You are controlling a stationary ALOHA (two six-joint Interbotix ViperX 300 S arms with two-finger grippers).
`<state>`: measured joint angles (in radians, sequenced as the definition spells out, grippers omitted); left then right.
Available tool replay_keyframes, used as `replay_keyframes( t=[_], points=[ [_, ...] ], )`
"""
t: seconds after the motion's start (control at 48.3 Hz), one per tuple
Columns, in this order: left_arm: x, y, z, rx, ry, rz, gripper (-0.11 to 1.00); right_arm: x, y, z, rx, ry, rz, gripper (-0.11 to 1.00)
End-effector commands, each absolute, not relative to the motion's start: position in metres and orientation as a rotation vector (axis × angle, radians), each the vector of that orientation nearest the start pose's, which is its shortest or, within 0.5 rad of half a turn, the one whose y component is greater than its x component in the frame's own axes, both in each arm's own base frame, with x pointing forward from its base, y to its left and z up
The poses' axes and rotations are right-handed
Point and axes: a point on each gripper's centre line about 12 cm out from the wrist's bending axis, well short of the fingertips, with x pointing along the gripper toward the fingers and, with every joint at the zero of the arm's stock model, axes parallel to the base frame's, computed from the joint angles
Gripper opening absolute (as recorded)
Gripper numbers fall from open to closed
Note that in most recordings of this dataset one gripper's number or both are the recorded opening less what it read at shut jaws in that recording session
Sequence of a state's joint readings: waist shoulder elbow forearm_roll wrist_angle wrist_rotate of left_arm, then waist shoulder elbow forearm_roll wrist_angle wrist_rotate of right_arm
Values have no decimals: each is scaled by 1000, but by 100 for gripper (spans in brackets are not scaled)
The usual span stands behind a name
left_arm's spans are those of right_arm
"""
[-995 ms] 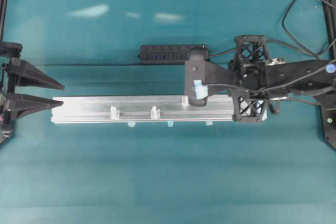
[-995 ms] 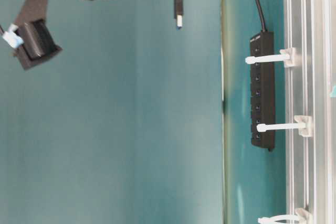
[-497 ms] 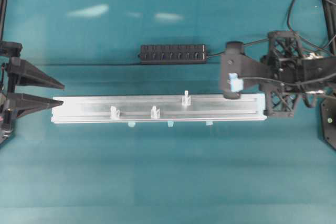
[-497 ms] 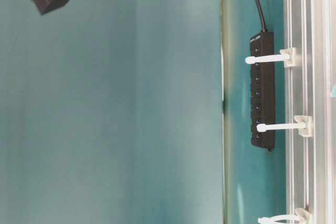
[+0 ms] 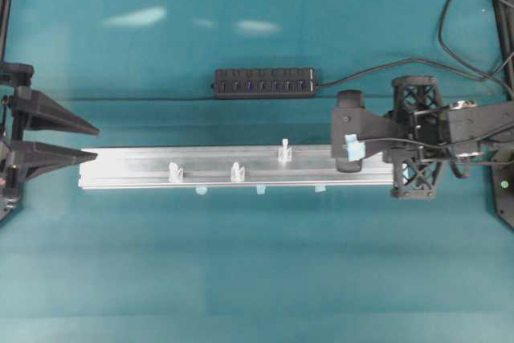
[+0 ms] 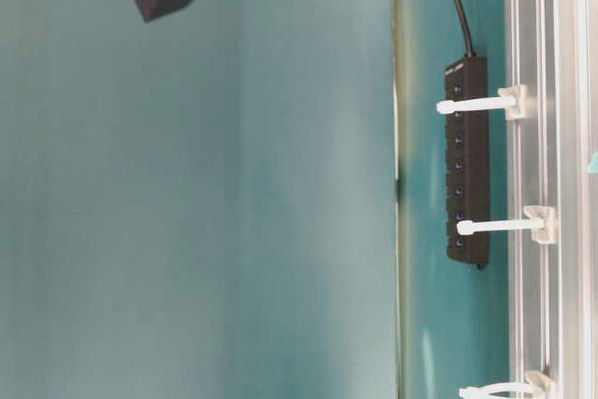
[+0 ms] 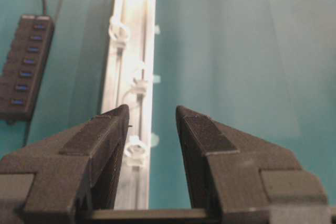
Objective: Pass the USB cable through three rings with both arms.
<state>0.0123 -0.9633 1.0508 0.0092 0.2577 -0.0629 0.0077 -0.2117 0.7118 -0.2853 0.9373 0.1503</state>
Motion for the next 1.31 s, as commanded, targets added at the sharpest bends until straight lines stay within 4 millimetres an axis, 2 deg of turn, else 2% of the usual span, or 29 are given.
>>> replay_keyframes(
  t=[0.0, 0.207, 0.456, 0.829, 1.285],
  points=[
    [201, 4, 292, -55, 317, 29, 43, 283, -23, 174, -190, 1388, -153, -9],
    [201, 6, 292, -56, 318, 37, 43, 302, -22, 165, -193, 1365, -137, -9],
    [201, 6, 294, -56, 314, 37, 43, 313, -23, 158, -183, 1329, -130, -9],
    [201, 6, 296, -56, 309, 37, 43, 327, -31, 155, -164, 1287, -140, -9],
    [202, 6, 296, -56, 309, 37, 43, 337, -31, 148, -164, 1262, -128, -9]
  ],
)
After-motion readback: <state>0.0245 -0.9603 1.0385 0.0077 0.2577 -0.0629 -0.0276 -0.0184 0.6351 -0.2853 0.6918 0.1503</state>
